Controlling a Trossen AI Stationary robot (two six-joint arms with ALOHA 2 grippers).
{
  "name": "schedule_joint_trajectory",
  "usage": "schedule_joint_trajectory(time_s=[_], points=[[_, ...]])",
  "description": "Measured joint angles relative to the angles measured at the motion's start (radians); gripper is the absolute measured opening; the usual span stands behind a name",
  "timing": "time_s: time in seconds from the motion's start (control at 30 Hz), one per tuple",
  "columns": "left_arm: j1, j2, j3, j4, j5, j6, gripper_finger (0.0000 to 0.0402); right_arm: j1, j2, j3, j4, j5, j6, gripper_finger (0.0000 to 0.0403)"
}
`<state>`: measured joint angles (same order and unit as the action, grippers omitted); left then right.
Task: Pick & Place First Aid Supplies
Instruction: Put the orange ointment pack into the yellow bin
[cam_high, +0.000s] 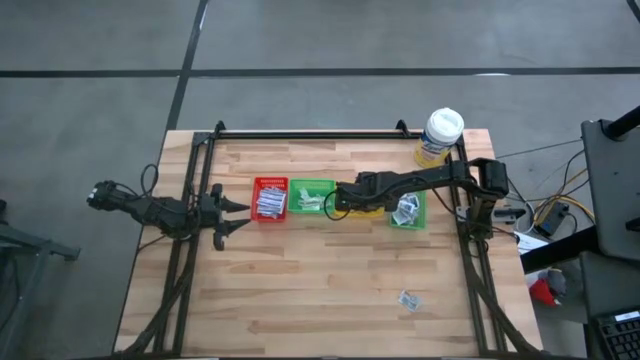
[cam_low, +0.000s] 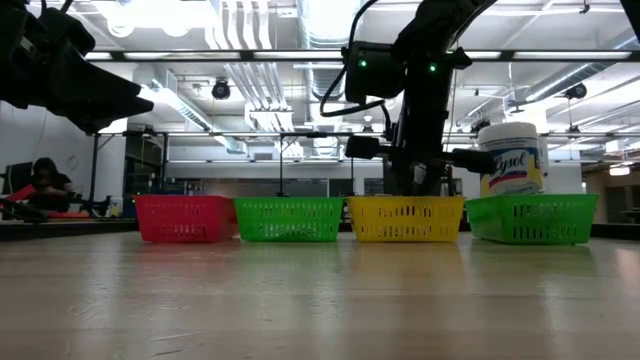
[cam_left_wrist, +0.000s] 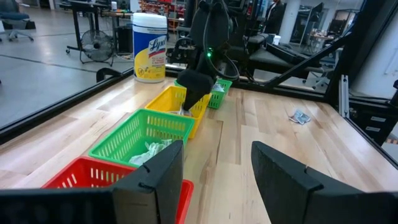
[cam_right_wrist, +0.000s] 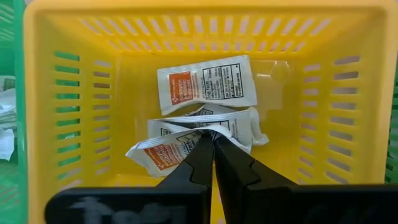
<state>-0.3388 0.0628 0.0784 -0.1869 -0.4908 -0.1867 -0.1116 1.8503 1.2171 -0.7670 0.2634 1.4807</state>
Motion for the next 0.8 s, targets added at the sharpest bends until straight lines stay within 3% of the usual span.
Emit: schedule_joint_trajectory(time_s=[0.4,0.8], points=[[0.0,0.0,0.0,0.0,0.0,0.0,0.0188,-0.006,0.0,0.0,-0.001,0.051,-0.139,0.0008],[0.0,0.0,0.0,0.0,0.0,0.0,0.0188,-0.009,0.0,0.0,-0.001,0.027,-0.235,0.0008]])
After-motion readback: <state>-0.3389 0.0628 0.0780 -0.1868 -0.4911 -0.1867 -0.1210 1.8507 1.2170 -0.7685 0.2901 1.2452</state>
